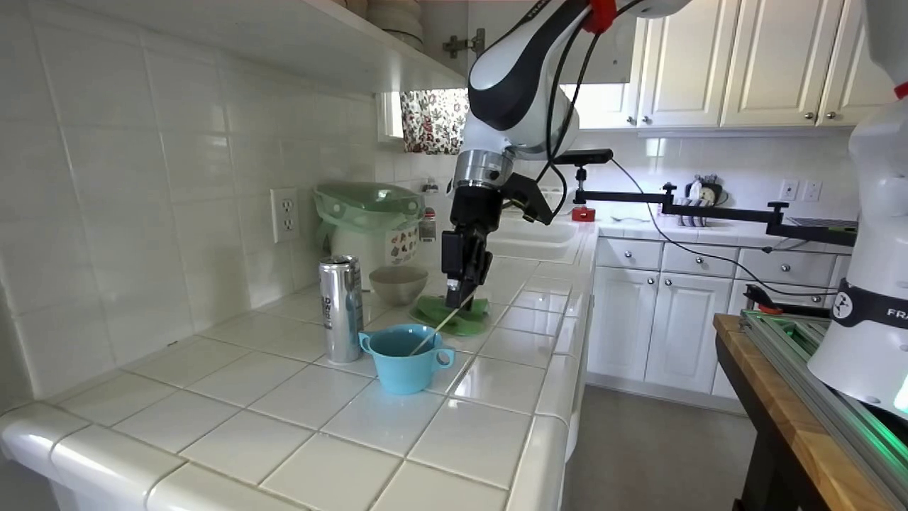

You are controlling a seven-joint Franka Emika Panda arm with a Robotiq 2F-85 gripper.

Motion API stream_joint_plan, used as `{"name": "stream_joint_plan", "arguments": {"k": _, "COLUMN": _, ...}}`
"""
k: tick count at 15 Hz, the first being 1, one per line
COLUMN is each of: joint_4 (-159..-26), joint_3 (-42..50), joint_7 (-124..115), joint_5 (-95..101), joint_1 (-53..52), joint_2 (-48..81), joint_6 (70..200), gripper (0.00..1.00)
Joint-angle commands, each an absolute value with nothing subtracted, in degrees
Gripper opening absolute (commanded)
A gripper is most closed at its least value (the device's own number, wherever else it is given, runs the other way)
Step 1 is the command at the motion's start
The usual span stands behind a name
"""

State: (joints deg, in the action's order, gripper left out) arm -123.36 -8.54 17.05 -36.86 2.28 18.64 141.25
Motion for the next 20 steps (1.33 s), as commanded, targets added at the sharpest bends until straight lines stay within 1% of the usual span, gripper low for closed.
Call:
{"name": "stream_joint_plan", "arguments": {"k": 1, "joint_4": -125.99, "joint_3": -8.57, "joint_7": 15.50, "joint_5": -38.13, "joint_1": 1.95, "joint_2": 16.52, "joint_6": 143.20, "gripper": 0.53}}
{"name": "stream_joint_plan", "arguments": {"k": 3, "joint_4": -127.57, "joint_3": -8.61, "joint_7": 14.10, "joint_5": -38.52, "joint_1": 1.59, "joint_2": 15.39, "joint_6": 144.65, "gripper": 0.61}}
{"name": "stream_joint_plan", "arguments": {"k": 4, "joint_4": -128.26, "joint_3": -8.60, "joint_7": 13.31, "joint_5": -38.60, "joint_1": 1.39, "joint_2": 14.92, "joint_6": 145.17, "gripper": 0.63}}
{"name": "stream_joint_plan", "arguments": {"k": 6, "joint_4": -129.63, "joint_3": -8.71, "joint_7": 12.46, "joint_5": -39.32, "joint_1": 1.00, "joint_2": 14.02, "joint_6": 146.25, "gripper": 0.57}}
{"name": "stream_joint_plan", "arguments": {"k": 9, "joint_4": -131.72, "joint_3": -8.80, "joint_7": 10.53, "joint_5": -40.12, "joint_1": 0.02, "joint_2": 12.52, "joint_6": 147.98, "gripper": 0.54}}
{"name": "stream_joint_plan", "arguments": {"k": 10, "joint_4": -132.19, "joint_3": -8.77, "joint_7": 10.05, "joint_5": -40.33, "joint_1": -0.24, "joint_2": 12.23, "joint_6": 148.42, "gripper": 0.51}}
{"name": "stream_joint_plan", "arguments": {"k": 11, "joint_4": -132.55, "joint_3": -8.63, "joint_7": 9.42, "joint_5": -40.38, "joint_1": -0.50, "joint_2": 12.04, "joint_6": 148.98, "gripper": 0.51}}
{"name": "stream_joint_plan", "arguments": {"k": 12, "joint_4": -132.81, "joint_3": -8.55, "joint_7": 8.88, "joint_5": -40.27, "joint_1": -0.69, "joint_2": 11.89, "joint_6": 149.40, "gripper": 0.47}}
{"name": "stream_joint_plan", "arguments": {"k": 16, "joint_4": -133.47, "joint_3": -8.19, "joint_7": 5.74, "joint_5": -39.13, "joint_1": -1.14, "joint_2": 11.58, "joint_6": 152.10, "gripper": 0.52}}
{"name": "stream_joint_plan", "arguments": {"k": 18, "joint_4": -133.45, "joint_3": -8.15, "joint_7": 4.81, "joint_5": -38.82, "joint_1": -1.17, "joint_2": 11.65, "joint_6": 152.98, "gripper": 0.52}}
{"name": "stream_joint_plan", "arguments": {"k": 20, "joint_4": -133.04, "joint_3": -8.11, "joint_7": 4.25, "joint_5": -38.52, "joint_1": -1.15, "joint_2": 11.80, "joint_6": 153.47, "gripper": 0.50}}
